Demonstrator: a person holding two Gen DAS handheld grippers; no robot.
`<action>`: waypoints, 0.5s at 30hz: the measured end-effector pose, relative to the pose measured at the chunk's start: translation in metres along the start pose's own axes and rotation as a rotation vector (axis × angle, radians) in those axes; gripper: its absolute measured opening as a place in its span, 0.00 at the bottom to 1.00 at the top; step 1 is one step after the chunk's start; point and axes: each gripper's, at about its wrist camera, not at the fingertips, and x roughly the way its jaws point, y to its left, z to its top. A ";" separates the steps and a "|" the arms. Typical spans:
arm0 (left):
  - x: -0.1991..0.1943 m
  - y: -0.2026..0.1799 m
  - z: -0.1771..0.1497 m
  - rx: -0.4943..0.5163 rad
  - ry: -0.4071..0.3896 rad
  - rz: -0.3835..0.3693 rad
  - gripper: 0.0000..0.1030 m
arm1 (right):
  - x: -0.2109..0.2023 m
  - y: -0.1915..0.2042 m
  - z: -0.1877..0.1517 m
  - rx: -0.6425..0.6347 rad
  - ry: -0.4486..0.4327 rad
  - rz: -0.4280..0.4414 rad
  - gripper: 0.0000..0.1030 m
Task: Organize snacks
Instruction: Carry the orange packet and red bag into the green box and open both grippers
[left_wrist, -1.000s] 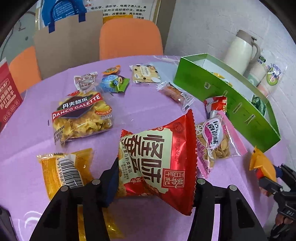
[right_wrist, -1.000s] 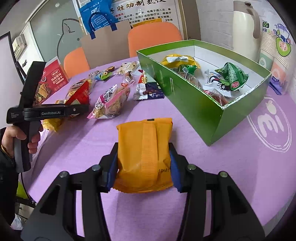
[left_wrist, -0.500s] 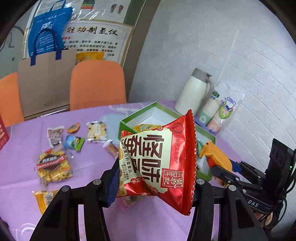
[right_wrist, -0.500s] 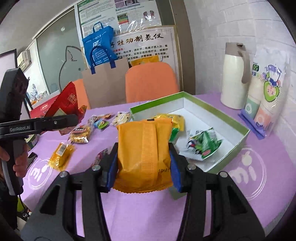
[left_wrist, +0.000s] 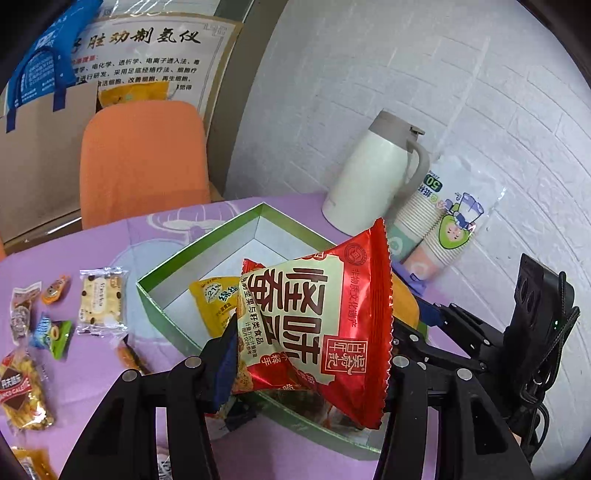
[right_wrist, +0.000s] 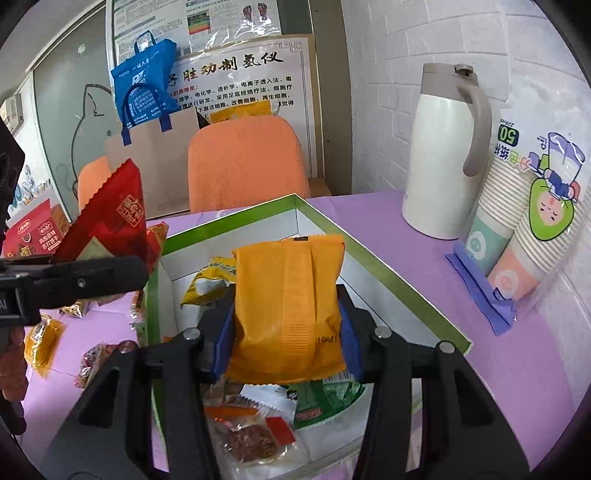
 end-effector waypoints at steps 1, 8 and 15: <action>0.008 0.002 0.002 -0.006 0.008 -0.001 0.55 | 0.007 -0.002 0.002 -0.002 0.013 0.013 0.50; 0.020 0.015 -0.002 -0.012 -0.043 0.107 0.91 | 0.014 -0.002 -0.007 -0.103 0.038 -0.056 0.88; 0.003 0.015 -0.010 -0.010 -0.048 0.120 0.91 | -0.013 -0.005 -0.018 -0.043 0.025 -0.060 0.92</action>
